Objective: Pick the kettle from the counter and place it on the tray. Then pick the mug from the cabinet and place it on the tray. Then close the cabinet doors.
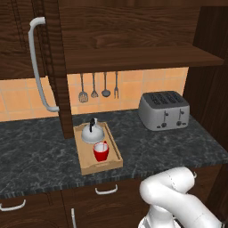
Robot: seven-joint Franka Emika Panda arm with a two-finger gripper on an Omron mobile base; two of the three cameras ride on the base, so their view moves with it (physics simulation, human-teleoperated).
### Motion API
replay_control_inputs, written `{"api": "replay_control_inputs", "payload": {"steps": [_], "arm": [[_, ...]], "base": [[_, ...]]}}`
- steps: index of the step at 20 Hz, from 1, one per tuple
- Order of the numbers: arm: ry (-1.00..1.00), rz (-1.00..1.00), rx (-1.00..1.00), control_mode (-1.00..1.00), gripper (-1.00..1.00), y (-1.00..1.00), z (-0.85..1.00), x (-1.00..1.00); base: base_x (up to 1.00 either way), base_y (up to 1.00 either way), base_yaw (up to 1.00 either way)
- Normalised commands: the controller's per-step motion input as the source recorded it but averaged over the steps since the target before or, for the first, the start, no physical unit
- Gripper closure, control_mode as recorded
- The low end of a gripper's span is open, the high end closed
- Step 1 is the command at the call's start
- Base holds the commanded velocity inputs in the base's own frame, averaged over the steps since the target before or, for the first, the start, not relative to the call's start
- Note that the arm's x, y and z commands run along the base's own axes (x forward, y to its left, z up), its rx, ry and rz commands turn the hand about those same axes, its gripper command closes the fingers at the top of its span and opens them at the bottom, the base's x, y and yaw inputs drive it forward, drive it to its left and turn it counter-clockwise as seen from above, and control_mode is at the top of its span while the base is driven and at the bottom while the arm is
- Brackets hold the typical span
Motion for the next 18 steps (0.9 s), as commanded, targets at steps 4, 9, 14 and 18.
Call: {"api": "replay_control_inputs", "payload": {"steps": [4,9,14,18], "arm": [[0.00,0.21,-0.03,-1.00,-1.00,0.16,0.00,0.27],[0.00,0.24,0.00,-1.00,-1.00,0.09,0.01,0.17],[0.00,0.22,-0.02,-1.00,-1.00,0.17,0.01,0.10],[0.00,0.23,-0.05,-1.00,-1.00,0.35,0.00,0.15]], "base": [[0.00,0.00,0.00],[0.00,0.00,0.00],[0.00,0.00,0.00],[0.00,0.00,0.00]]}}
